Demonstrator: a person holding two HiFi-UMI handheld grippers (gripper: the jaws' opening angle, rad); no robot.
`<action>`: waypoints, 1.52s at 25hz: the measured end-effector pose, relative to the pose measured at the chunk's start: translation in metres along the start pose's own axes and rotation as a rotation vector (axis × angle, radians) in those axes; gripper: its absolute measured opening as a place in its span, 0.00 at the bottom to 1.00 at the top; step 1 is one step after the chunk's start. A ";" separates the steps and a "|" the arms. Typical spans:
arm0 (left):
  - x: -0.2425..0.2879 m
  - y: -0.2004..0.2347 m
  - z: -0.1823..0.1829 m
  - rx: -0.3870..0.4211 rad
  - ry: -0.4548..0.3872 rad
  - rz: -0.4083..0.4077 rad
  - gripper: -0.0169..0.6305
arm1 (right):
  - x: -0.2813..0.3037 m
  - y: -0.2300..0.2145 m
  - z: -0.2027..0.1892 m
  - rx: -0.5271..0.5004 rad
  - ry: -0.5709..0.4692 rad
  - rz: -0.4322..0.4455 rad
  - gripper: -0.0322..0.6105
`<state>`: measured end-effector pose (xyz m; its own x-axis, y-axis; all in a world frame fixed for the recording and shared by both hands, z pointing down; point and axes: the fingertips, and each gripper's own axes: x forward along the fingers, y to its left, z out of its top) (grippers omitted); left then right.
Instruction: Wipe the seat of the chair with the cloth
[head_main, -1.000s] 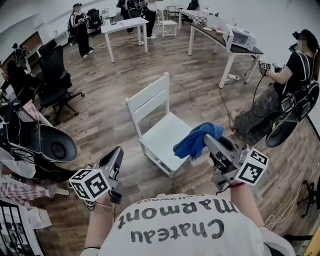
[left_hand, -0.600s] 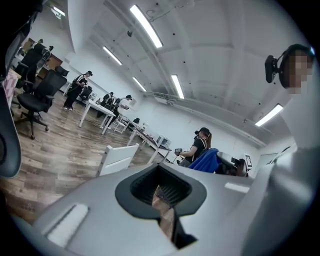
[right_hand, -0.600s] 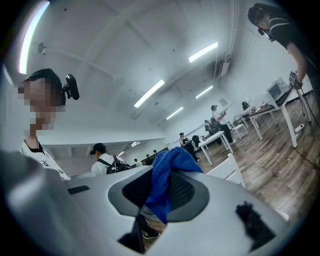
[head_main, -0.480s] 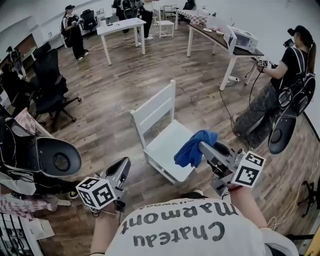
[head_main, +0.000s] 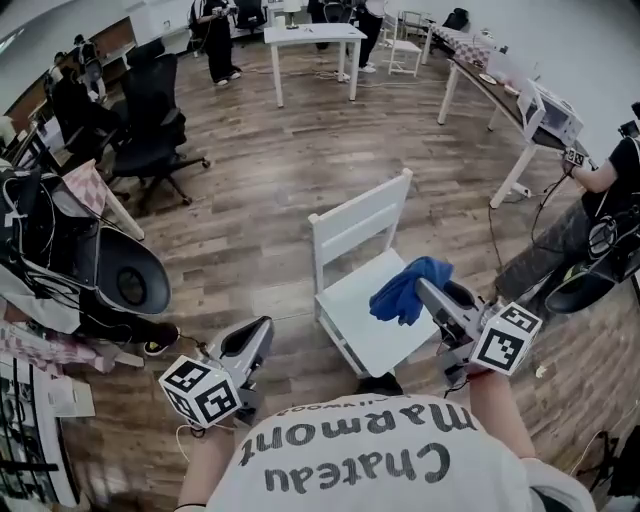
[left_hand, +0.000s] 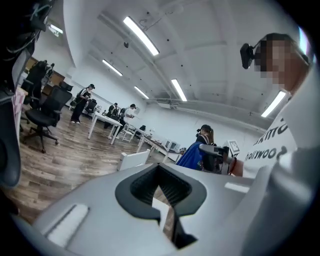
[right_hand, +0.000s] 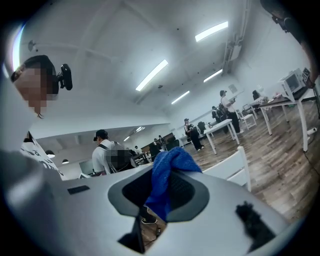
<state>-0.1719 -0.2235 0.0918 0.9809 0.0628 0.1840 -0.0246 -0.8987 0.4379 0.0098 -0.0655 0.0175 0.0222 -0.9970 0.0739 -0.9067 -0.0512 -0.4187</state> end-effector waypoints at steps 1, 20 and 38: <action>0.001 0.006 -0.003 0.025 0.014 0.028 0.04 | 0.008 -0.004 -0.002 -0.004 0.015 0.008 0.18; 0.109 0.022 -0.019 -0.158 -0.106 0.359 0.04 | 0.120 -0.118 -0.022 -0.010 0.272 0.404 0.18; 0.204 0.075 -0.222 -0.329 -0.056 0.514 0.04 | 0.214 -0.211 -0.286 0.031 0.584 0.425 0.18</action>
<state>-0.0166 -0.1816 0.3573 0.8362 -0.3743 0.4008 -0.5467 -0.6265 0.5555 0.0860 -0.2515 0.3804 -0.5665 -0.7377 0.3672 -0.7742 0.3239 -0.5437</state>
